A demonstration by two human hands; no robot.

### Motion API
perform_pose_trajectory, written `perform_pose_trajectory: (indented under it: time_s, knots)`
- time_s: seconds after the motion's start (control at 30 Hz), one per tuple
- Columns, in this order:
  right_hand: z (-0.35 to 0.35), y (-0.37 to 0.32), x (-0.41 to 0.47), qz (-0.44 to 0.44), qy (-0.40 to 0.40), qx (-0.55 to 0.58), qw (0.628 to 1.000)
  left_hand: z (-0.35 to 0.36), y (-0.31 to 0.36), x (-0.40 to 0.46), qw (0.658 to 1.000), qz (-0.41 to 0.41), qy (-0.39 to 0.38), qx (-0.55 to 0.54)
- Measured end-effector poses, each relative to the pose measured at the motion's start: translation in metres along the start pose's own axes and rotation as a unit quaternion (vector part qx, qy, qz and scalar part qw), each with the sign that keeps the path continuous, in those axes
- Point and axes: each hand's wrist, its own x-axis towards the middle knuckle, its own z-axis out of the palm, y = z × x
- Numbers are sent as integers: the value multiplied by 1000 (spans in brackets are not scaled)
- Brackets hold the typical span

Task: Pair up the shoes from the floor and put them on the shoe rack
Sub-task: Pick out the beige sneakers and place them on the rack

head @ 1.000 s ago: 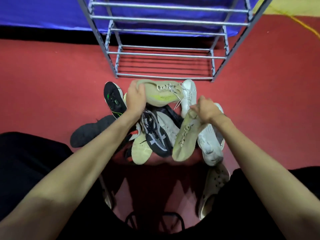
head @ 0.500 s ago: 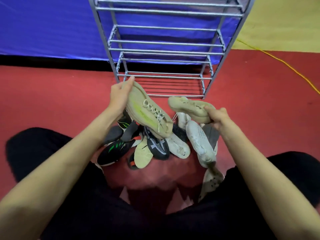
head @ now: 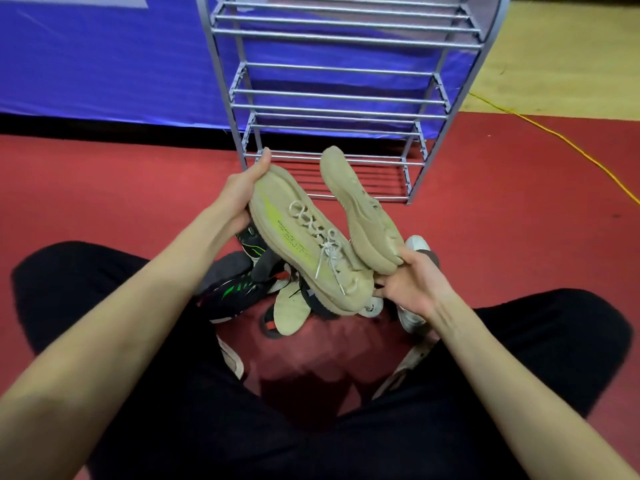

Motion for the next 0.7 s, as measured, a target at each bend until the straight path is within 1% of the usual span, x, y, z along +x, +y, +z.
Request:
perform_pose_trajectory:
  time_s: [0.07,0.27,0.4,0.47,0.53,0.6,0.67,0.7]
  knots:
    - [2,1,5,8,-22,-20,1000,-6,2,8,1000,-5,22,-12]
    - [23,-4,17,43,-1,-39,998,-13,8,27,996,-43,54,-52]
    - [36,-7,23,49,40,-51,997,-21,0,59,992,-67,64,-82]
    - [39,-9,28,40,62,-29,997,-11,5,45,992,-58,59,-100]
    - [41,-13,33,21,91,-10,996,3,4,29,993,-30,32,-112]
    - [43,-20,40,-3,129,-6,992,19,-8,20,998,-23,-16,-57]
    - [41,-27,47,-11,170,-21,985,35,-24,11,995,-36,-70,56]
    - [39,-31,52,-13,189,-32,981,43,-34,9,988,-45,-95,115]
